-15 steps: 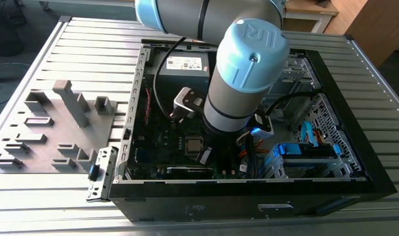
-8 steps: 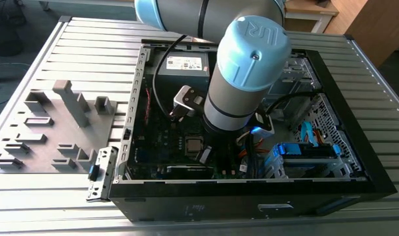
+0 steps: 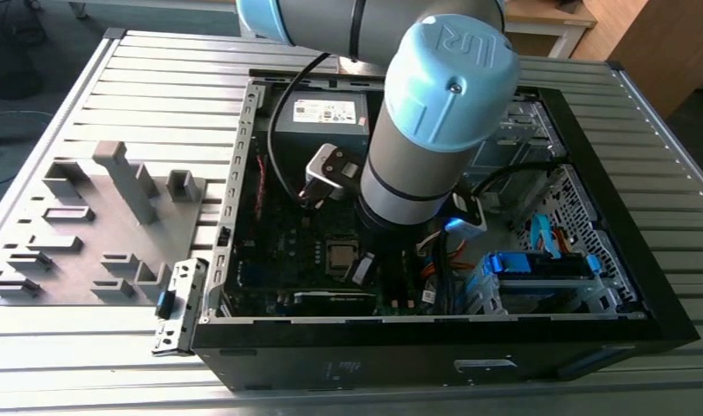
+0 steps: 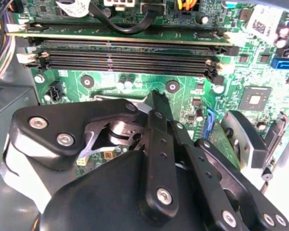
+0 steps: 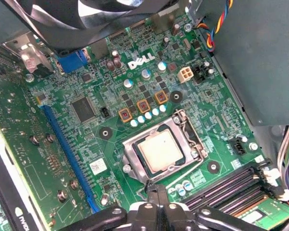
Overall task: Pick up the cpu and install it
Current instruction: 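Install the first cpu locking lever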
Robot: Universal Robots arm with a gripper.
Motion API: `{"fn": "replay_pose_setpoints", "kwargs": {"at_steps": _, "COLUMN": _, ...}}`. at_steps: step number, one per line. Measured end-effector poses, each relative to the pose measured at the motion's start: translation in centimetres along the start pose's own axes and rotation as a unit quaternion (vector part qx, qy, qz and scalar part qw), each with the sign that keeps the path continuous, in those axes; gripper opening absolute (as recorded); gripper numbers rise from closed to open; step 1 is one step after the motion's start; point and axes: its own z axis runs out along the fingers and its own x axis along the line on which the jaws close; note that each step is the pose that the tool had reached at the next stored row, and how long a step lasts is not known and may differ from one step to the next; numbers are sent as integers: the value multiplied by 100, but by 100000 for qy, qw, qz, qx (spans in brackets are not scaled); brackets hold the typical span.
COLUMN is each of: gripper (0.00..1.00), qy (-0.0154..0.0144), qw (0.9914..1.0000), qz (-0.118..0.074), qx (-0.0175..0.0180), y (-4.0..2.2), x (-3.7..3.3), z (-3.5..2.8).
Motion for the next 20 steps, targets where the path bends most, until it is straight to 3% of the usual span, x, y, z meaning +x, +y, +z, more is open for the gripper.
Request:
{"fn": "replay_pose_setpoints", "kwargs": {"at_steps": 11, "gripper": 12, "qy": 7, "qw": 100000, "qz": -1, "qx": 13, "y": 70, "x": -103, "z": 16}}
{"fn": "replay_pose_setpoints", "kwargs": {"at_steps": 20, "gripper": 12, "qy": 44, "qw": 100000, "qz": -10, "qx": 215, "y": 151, "x": -83, "z": 22}}
